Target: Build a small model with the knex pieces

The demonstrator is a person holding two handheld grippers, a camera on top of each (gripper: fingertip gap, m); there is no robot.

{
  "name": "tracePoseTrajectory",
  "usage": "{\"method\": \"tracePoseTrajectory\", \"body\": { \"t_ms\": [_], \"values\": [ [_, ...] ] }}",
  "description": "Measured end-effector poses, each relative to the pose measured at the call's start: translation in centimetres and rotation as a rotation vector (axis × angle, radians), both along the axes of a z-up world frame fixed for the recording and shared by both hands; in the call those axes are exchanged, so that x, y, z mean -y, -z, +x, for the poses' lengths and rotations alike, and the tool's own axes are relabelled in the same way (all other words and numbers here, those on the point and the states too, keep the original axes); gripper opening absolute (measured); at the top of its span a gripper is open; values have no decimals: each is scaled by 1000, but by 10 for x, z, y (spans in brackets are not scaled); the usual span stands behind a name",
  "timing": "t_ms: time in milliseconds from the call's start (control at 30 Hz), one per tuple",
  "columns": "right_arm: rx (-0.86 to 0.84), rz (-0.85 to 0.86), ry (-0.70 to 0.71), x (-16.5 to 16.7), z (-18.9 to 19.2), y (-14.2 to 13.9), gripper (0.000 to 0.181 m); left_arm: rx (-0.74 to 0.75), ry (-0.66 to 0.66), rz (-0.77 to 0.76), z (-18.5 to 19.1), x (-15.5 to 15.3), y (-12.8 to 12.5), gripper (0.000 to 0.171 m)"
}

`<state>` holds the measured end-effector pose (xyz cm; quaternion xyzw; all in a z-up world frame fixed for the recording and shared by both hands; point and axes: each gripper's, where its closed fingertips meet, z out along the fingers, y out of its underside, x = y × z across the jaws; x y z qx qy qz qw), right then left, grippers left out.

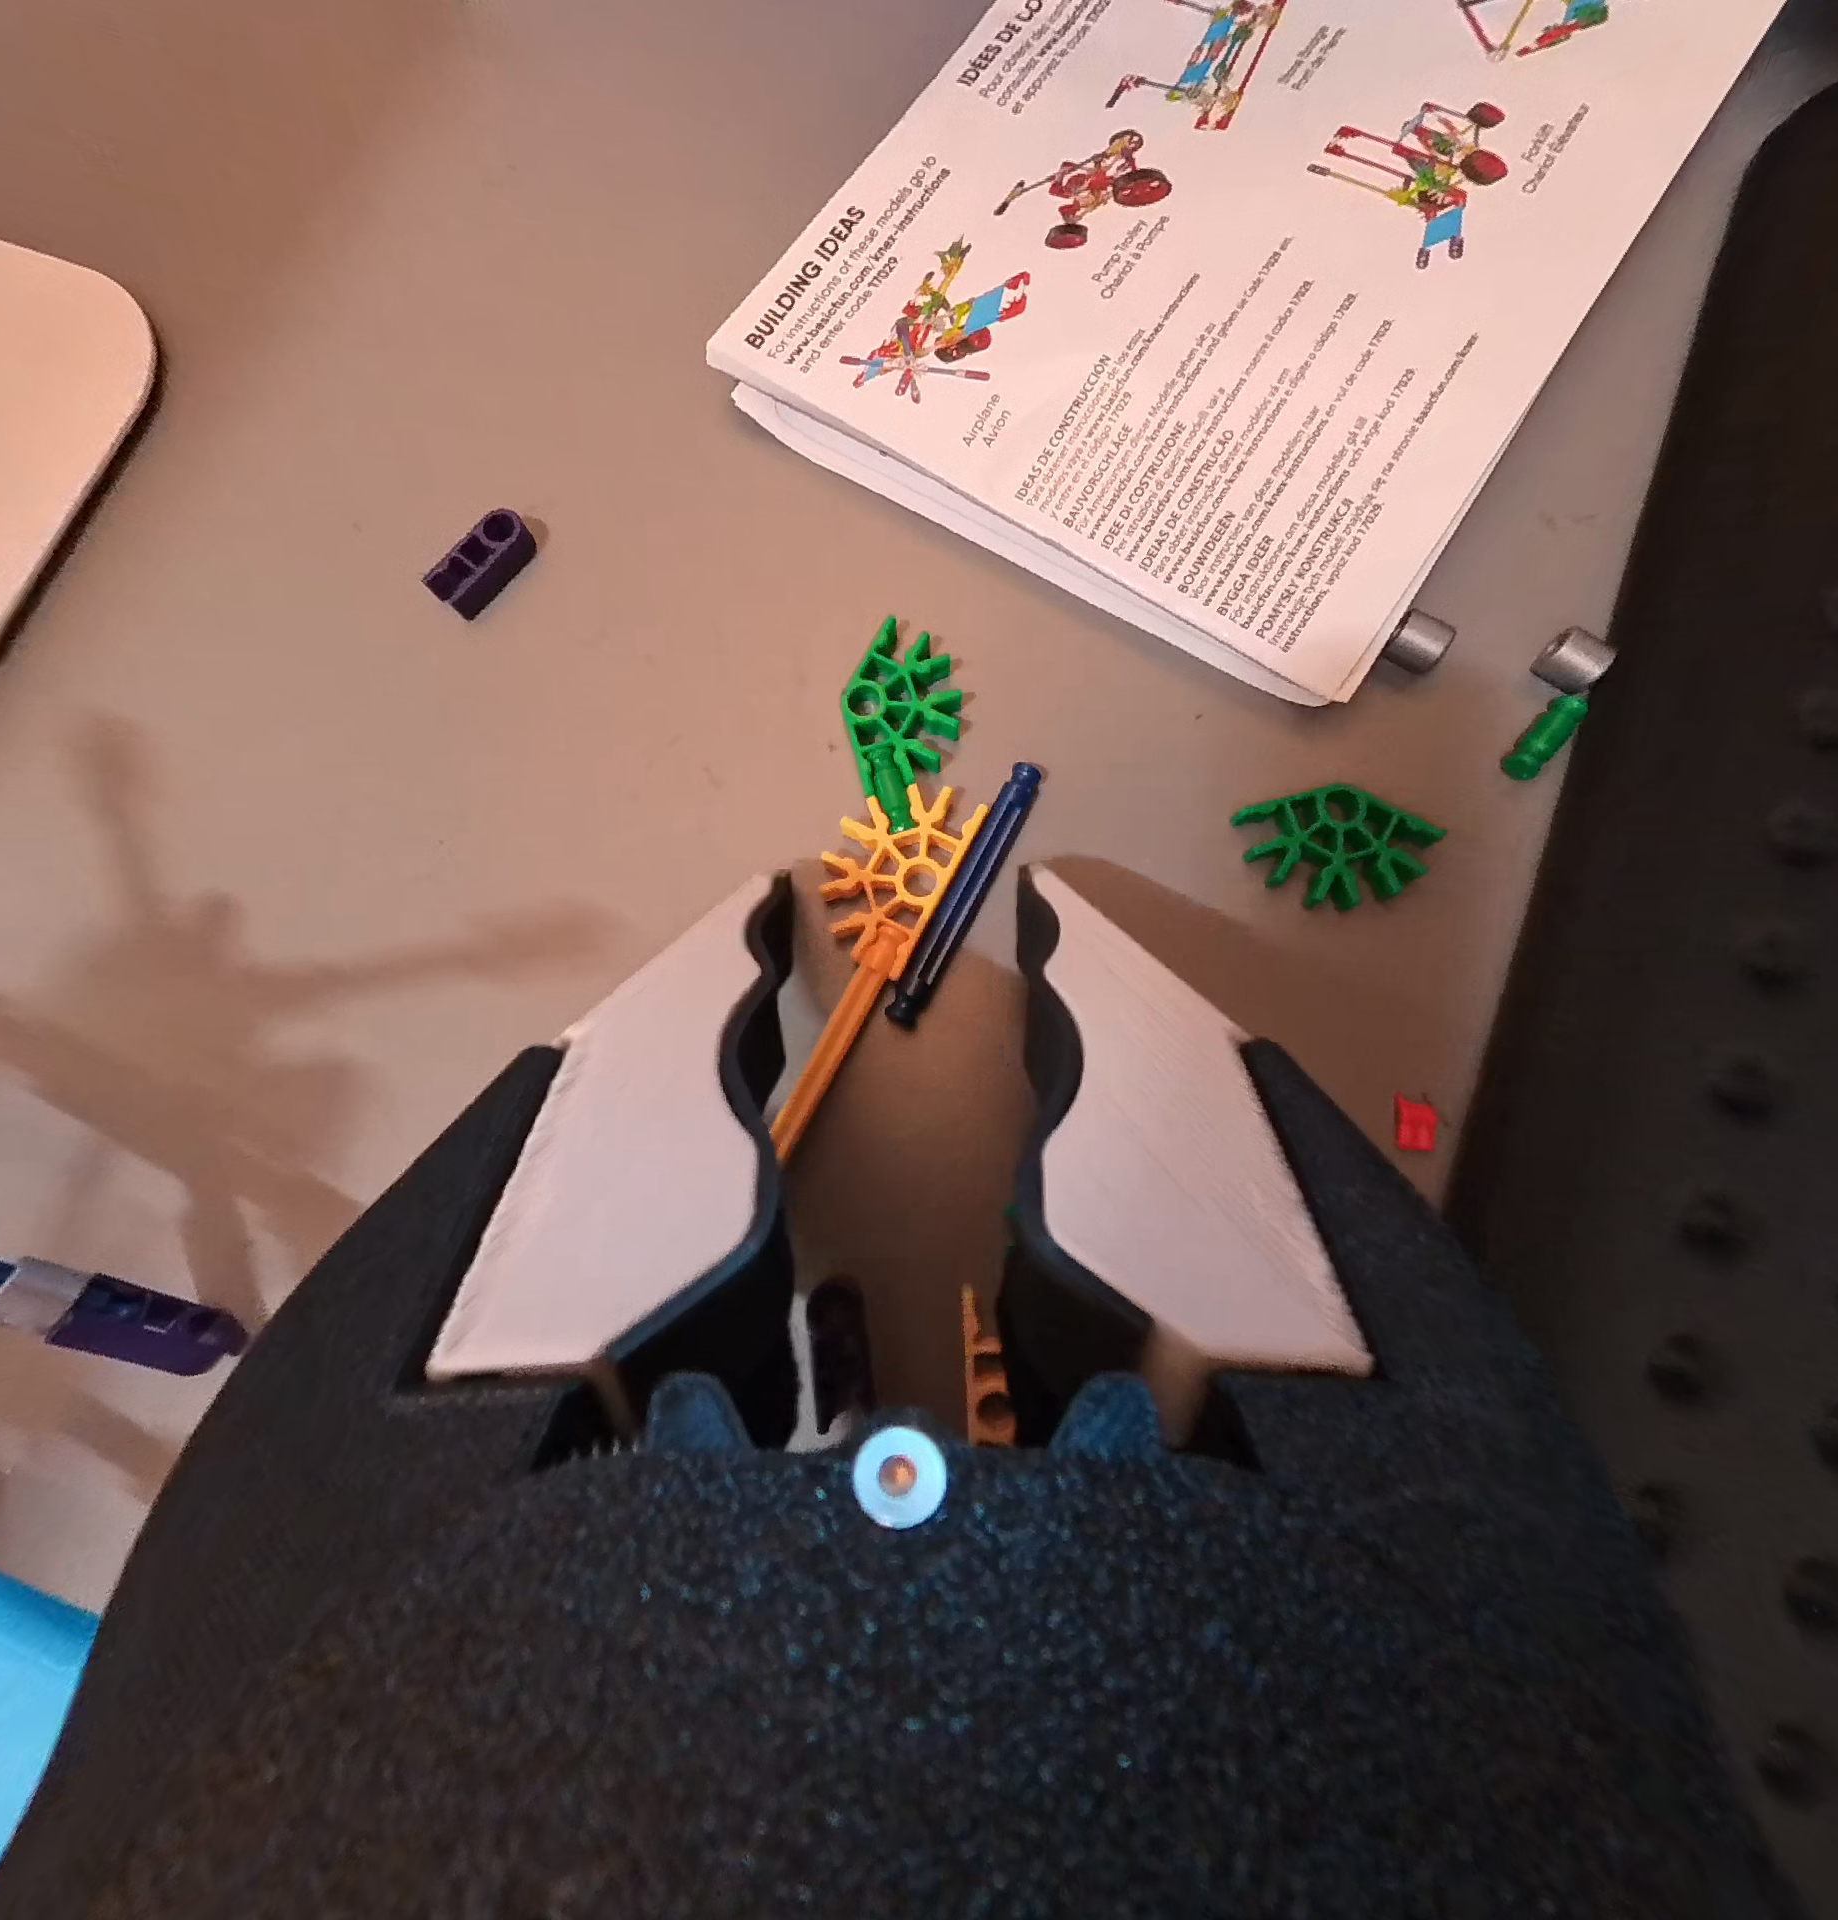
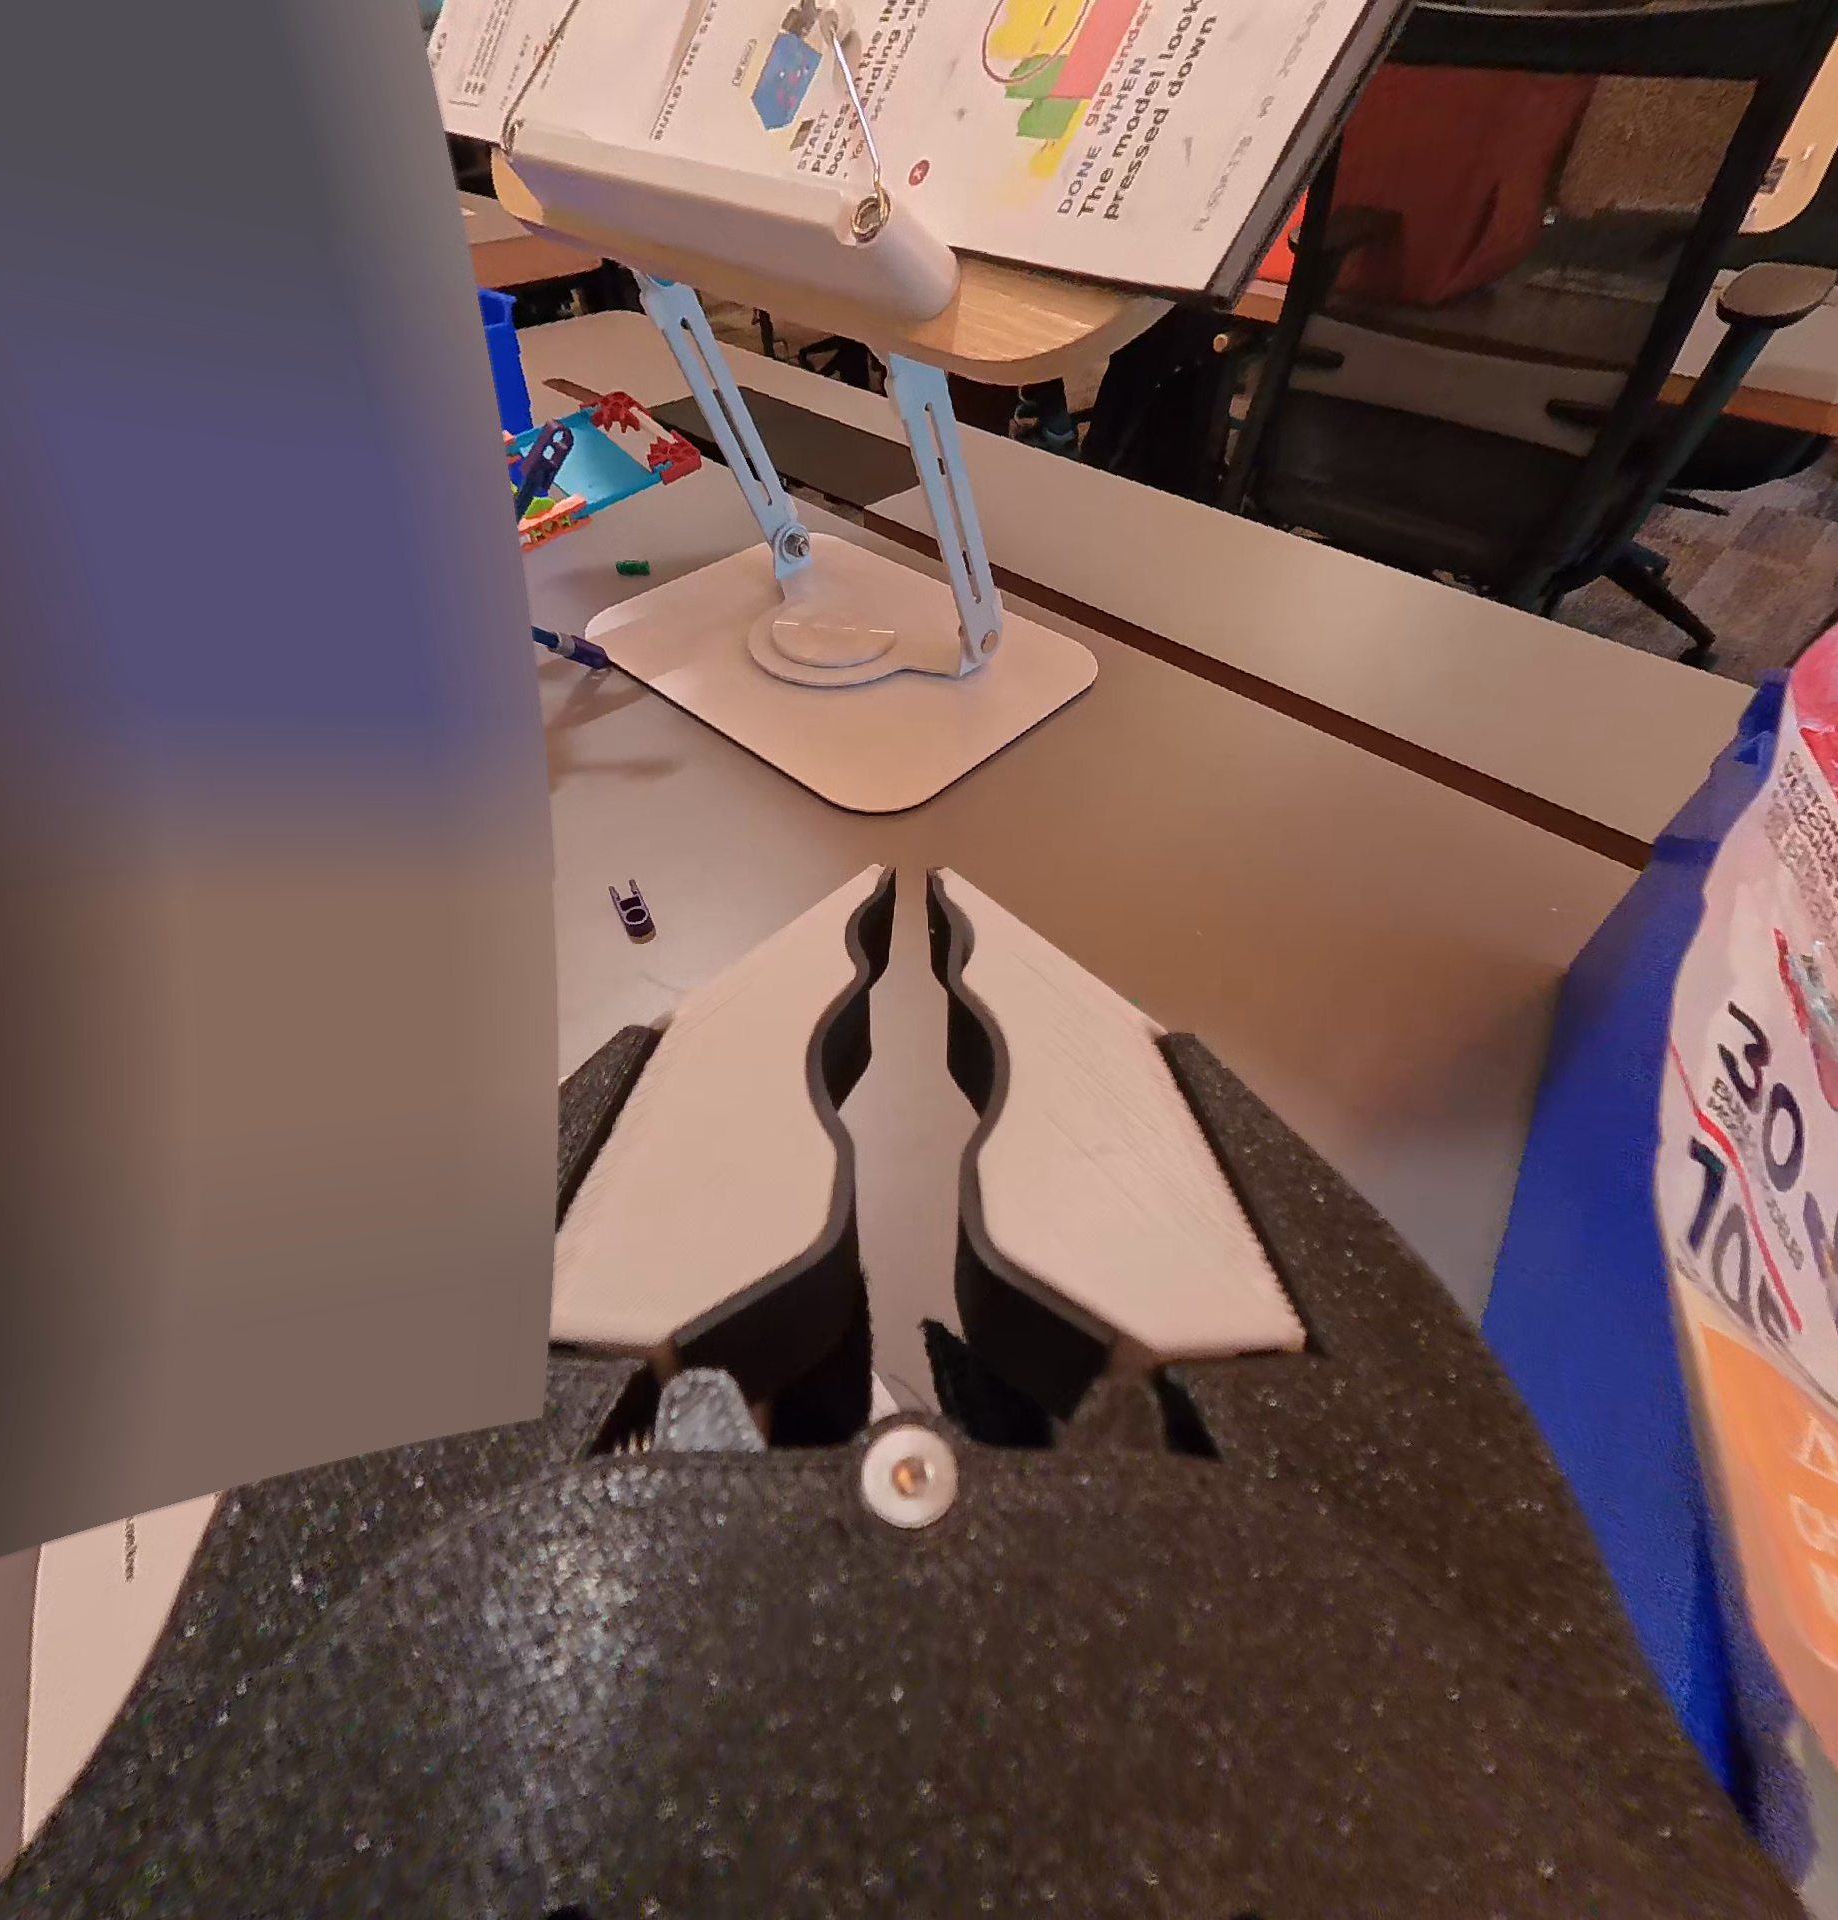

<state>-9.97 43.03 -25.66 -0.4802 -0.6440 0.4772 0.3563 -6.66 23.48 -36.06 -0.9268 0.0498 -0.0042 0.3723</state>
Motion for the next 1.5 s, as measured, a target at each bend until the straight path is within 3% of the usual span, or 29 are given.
{"method": "tracePoseTrajectory", "body": {
  "t_ms": [267,433,600,767,1033,1100,1200,1400,1500],
  "values": [
    [-6,37,-47,14,0,2,6,51,82,73,30,1,-30,48],
    [2,57,-80,23,0,8,6,20,194,-5,63,23,-28,47],
    [9,66,-96,28,0,10,6,-53,23,-78,30,80,-37,47],
    [10,74,-106,32,1,11,6,-74,-123,-219,11,147,-28,47],
    [35,99,-124,37,0,21,6,-110,-325,-300,-27,216,-26,47],
    [40,104,-125,38,-1,24,6,-102,-359,-251,-34,216,-32,47],
    [48,115,-122,37,-2,27,6,-45,-367,-159,-33,186,-33,46],
    [49,127,-120,36,-2,29,6,49,-429,-138,-42,150,2,40],
    [50,121,-122,36,-3,29,6,70,-431,-94,-44,144,-3,16]
  ]
}}
